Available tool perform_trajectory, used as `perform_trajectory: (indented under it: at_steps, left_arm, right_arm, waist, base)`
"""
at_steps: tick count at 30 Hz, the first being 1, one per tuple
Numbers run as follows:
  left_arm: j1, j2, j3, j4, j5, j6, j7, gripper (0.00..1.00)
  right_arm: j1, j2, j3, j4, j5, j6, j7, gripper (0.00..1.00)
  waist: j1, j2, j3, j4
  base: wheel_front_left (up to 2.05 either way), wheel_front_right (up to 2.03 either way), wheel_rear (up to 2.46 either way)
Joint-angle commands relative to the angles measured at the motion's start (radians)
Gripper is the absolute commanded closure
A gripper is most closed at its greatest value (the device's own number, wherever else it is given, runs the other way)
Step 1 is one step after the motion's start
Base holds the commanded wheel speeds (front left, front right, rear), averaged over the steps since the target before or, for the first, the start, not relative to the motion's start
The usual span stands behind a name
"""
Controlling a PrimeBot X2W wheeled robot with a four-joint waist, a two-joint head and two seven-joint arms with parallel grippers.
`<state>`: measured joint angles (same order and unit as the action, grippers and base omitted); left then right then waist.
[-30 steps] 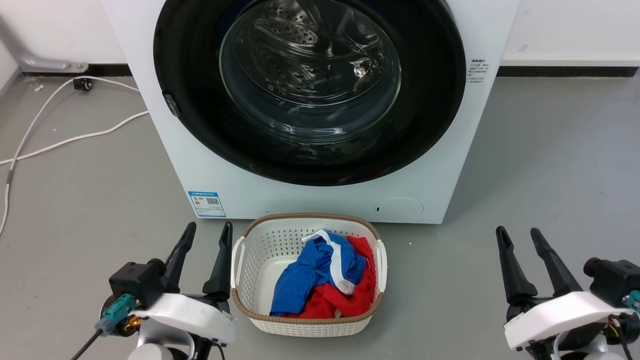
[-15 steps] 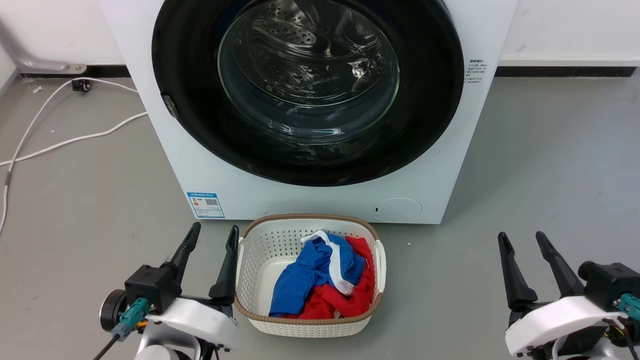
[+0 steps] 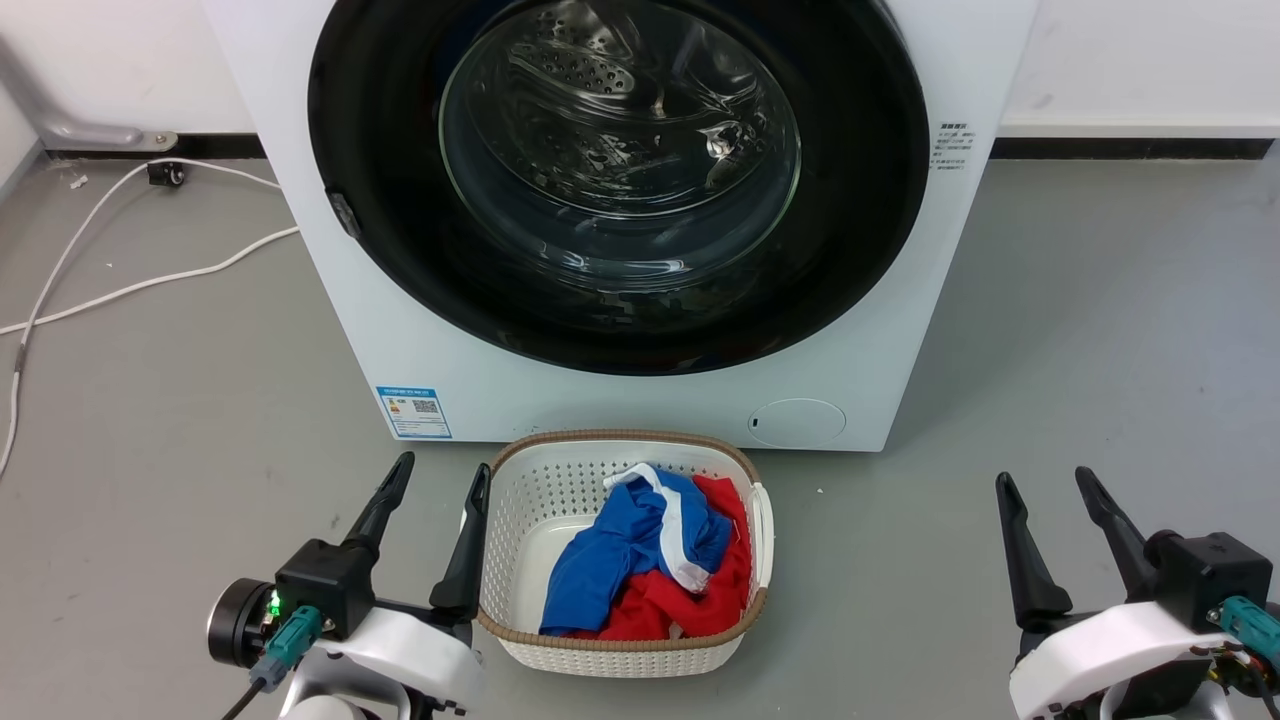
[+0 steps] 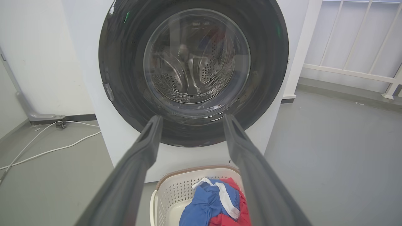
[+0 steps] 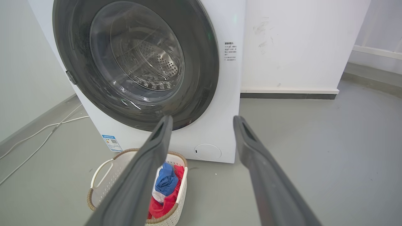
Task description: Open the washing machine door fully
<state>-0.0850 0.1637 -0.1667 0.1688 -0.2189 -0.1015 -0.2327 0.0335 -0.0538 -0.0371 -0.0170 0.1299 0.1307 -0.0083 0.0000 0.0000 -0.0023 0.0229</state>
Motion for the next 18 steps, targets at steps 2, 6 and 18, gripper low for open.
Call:
perform_trajectory:
  at_steps: [2,6,18]
  left_arm:
    - [-0.01,-0.001,-0.001,0.002,0.024,-0.001,-0.01,0.0]
    - [-0.011,-0.003,0.002,0.003,0.044,-0.001,-0.018,0.0]
    - [-0.01,-0.013,0.008,0.009,0.08,-0.008,-0.034,0.0]
  right_arm:
    - [0.008,0.004,0.0,-0.009,-0.027,0.0,-0.007,0.0]
    - [0.01,0.004,-0.001,-0.01,-0.043,0.0,-0.011,0.0]
    - [0.016,0.006,-0.004,-0.006,-0.074,0.0,-0.022,0.0]
  waist:
    - [0.0,0.0,0.0,0.002]
    - [0.0,0.0,0.0,0.004]
    - [0.0,0.0,-0.002,0.009]
  base:
    - [0.0,0.0,0.0]
    - [0.0,0.0,0.0]
    - [0.0,0.0,0.0]
